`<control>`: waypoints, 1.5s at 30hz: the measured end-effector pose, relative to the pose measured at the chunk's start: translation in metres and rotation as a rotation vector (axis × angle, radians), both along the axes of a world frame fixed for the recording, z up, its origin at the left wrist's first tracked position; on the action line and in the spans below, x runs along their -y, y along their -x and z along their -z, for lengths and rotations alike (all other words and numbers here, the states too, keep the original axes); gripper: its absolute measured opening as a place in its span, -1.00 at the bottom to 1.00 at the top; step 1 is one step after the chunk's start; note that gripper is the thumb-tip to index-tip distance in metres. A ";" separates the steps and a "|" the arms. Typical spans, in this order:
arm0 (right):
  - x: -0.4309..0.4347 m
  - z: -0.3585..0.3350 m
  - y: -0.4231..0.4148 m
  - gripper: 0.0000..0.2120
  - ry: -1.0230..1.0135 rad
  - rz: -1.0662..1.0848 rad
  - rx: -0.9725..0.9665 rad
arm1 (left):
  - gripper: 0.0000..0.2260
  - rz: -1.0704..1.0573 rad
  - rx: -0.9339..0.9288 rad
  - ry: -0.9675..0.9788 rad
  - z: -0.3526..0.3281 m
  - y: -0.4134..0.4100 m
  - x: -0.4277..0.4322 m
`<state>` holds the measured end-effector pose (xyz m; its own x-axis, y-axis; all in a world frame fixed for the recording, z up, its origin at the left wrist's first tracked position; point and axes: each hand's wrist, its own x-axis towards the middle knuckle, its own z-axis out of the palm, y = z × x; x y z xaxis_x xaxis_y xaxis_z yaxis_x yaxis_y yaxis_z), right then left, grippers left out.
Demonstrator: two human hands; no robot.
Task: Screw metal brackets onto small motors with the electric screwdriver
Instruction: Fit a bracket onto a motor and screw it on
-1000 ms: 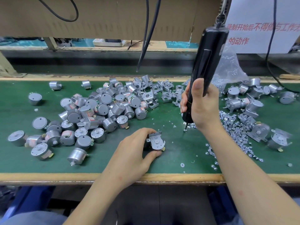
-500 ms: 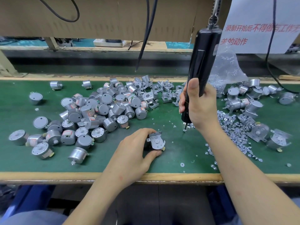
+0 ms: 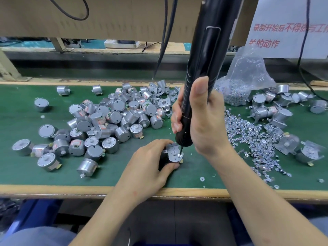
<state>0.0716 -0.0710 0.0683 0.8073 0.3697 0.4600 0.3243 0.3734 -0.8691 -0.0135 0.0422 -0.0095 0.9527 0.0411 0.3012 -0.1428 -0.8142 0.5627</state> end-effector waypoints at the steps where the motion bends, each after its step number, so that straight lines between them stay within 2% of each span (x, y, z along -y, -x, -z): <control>1: -0.002 0.001 0.002 -0.24 0.005 -0.009 0.000 | -0.66 0.001 0.000 0.003 0.000 0.000 0.000; 4: -0.005 0.006 0.006 -0.17 0.015 -0.013 -0.011 | -0.68 0.009 -0.012 -0.001 -0.001 0.000 0.001; 16: -0.007 0.010 0.010 -0.20 0.001 -0.013 -0.036 | -0.68 -0.002 -0.003 -0.009 -0.002 0.000 0.002; 21: -0.007 0.012 0.015 -0.21 0.011 -0.026 -0.025 | -0.75 -0.022 -0.003 0.008 -0.004 0.001 0.006; 35: -0.008 0.012 0.015 -0.22 -0.001 -0.008 -0.022 | -0.73 -0.082 -0.003 0.045 -0.003 0.002 0.009; 41: -0.009 0.012 0.015 -0.35 -0.033 0.051 -0.040 | -0.71 -0.114 0.011 0.011 -0.003 0.002 0.010; 45: -0.004 0.014 0.008 -0.35 0.048 0.035 0.029 | -0.70 -0.141 0.010 -0.012 -0.001 0.002 0.010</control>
<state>0.0634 -0.0674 0.0540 0.8067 0.3633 0.4662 0.3622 0.3193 -0.8757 -0.0159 0.0317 -0.0080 0.9348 0.1702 0.3117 -0.0322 -0.8335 0.5516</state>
